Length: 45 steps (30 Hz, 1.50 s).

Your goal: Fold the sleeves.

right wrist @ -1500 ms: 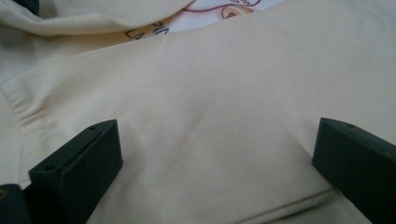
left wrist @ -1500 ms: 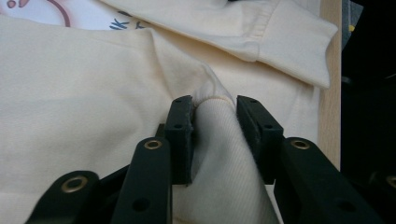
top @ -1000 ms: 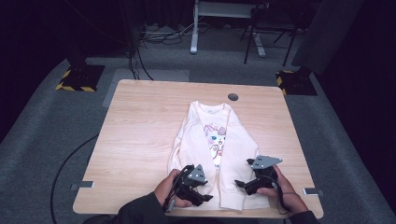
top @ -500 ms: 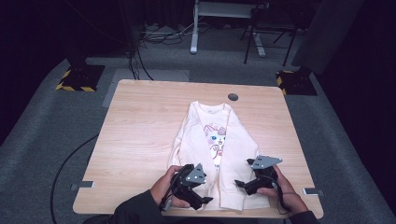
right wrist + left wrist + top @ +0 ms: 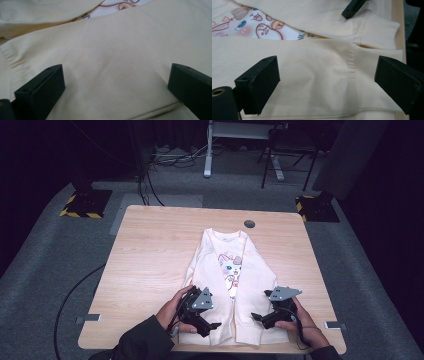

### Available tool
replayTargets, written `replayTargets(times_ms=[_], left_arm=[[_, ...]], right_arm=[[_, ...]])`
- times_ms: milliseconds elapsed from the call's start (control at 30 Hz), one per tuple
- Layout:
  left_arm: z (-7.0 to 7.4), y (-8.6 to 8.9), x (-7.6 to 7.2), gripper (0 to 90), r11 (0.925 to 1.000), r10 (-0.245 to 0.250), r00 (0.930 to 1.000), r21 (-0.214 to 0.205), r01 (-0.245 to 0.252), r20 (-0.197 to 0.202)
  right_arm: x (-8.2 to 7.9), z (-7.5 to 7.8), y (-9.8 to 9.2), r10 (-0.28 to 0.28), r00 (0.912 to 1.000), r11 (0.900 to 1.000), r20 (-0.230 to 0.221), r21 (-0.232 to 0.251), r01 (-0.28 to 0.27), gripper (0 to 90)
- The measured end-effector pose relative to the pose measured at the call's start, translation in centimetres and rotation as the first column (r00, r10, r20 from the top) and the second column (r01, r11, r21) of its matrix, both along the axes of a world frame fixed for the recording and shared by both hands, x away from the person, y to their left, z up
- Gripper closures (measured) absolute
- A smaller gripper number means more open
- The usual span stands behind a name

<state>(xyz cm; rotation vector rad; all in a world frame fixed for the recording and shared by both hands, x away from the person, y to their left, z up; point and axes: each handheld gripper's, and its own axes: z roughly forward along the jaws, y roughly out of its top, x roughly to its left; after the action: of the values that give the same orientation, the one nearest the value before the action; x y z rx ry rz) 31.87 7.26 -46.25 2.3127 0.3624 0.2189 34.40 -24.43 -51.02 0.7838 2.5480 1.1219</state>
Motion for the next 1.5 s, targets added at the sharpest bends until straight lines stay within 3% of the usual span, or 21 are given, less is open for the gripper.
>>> replayTargets(times_ms=[133, 200, 333, 533, 833, 1500], left_arm=[[-1.1, 0.0, 0.9, 5.9, 0.9938, 0.063, 0.9967, 0.088, -0.067, 0.052], [-1.7, 0.2, 1.5, 6.6, 0.9940, 0.078, 0.9969, 0.075, -0.079, 0.010], [-2.6, 0.4, 2.2, 7.0, 0.9883, 0.105, 0.9945, 0.110, -0.105, 0.008], [-3.6, 0.7, 2.7, 6.8, 0.9881, 0.099, 0.9950, 0.120, -0.097, -0.012], [-4.1, 1.7, 3.0, 6.8, 0.9923, 0.100, 0.9926, 0.079, -0.095, -0.068], [-4.2, 4.2, 2.0, 6.8, 0.9901, 0.124, 0.9902, 0.075, -0.119, -0.065]], right_arm=[[0.0, 0.0, 0.1, -0.002, 1.0000, 1.0000, -0.001, 0.000, 0.002, 0.1], [0.0, 0.0, 0.2, -0.005, 1.0000, 1.0000, -0.002, 0.000, 0.005, 0.0], [0.0, 0.0, 0.3, -0.006, 1.0000, 1.0000, -0.004, 0.000, 0.006, 0.0], [-0.1, 0.0, 0.8, 0.000, 1.0000, 1.0000, -0.007, -0.001, 0.000, 0.0], [-0.2, 0.1, 1.4, 0.006, 0.9999, 1.0000, -0.012, -0.008, -0.006, 0.0], [-0.3, 0.4, 3.9, 0.052, 0.9981, 0.9977, -0.033, -0.040, -0.054, 0.0]])
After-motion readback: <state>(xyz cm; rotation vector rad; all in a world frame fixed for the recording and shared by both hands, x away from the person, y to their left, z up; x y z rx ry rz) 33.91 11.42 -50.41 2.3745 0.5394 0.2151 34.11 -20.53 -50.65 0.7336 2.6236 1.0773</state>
